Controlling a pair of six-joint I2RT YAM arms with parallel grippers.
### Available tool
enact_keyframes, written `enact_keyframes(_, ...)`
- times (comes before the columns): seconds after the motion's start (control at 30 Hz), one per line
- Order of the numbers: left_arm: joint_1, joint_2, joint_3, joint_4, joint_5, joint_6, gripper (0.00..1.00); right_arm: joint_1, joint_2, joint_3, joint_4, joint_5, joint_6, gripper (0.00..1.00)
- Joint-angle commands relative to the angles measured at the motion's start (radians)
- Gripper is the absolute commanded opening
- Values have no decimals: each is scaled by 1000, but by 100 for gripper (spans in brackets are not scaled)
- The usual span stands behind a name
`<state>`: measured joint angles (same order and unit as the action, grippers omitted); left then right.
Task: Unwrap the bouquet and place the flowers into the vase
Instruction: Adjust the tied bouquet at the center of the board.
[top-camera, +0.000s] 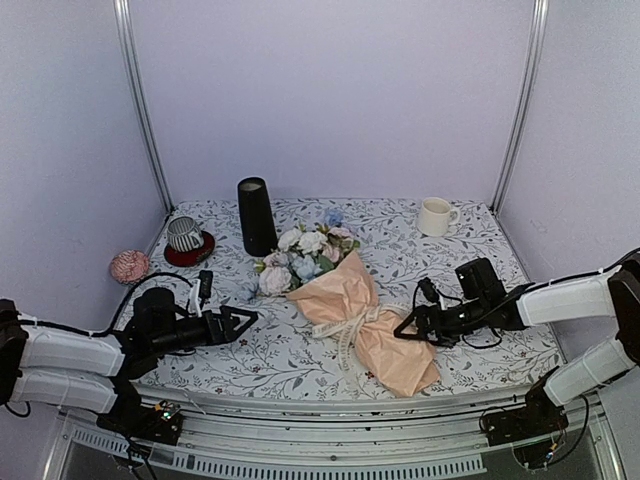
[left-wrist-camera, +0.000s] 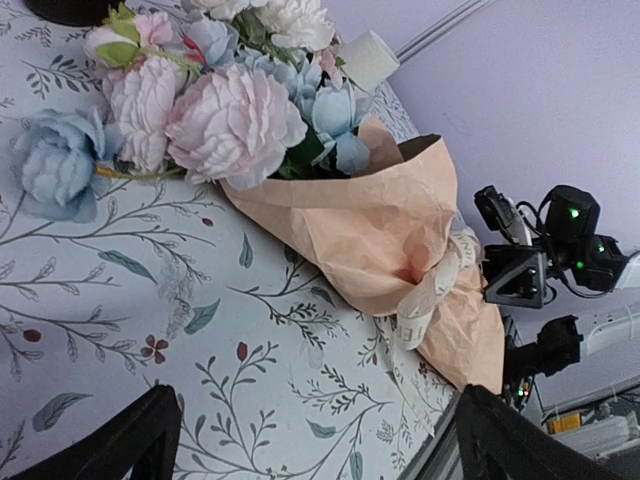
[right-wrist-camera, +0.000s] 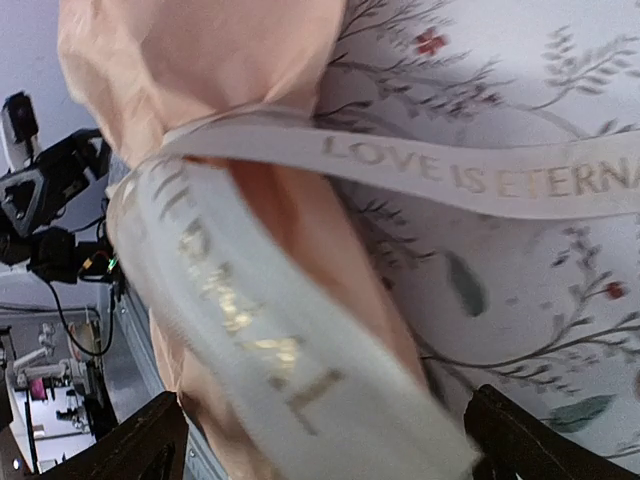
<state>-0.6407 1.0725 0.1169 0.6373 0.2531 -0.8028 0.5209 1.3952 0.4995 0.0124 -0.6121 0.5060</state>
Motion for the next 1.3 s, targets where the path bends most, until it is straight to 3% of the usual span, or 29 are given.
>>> enact_keyframes(0.0,-68,98,36,87,9,-4,98,152,-54,-53,134,-4,143,99)
enact_keyframes(0.13,-129,165,64,91,-18,-5,98,245,-86,-48,171,24,228,100)
enact_keyframes(0.33,-187,160,74,39,-97,-33,98,241,-198,44,-87,302,135,99)
enact_keyframes(0.47,-194,145,67,22,-119,-46,98,204,-190,111,-176,393,73,99)
enact_keyframes(0.63,-187,133,52,-6,-184,-95,98,160,-125,153,-136,344,27,99)
enact_keyframes(0.87,-126,152,56,43,-141,-126,98,157,82,226,-18,179,-1,99)
enact_keyframes(1.03,-73,268,79,180,-26,-183,98,159,191,290,40,106,-2,99)
enact_keyframes(1.27,-71,430,183,246,14,-168,98,157,266,339,77,62,0,99)
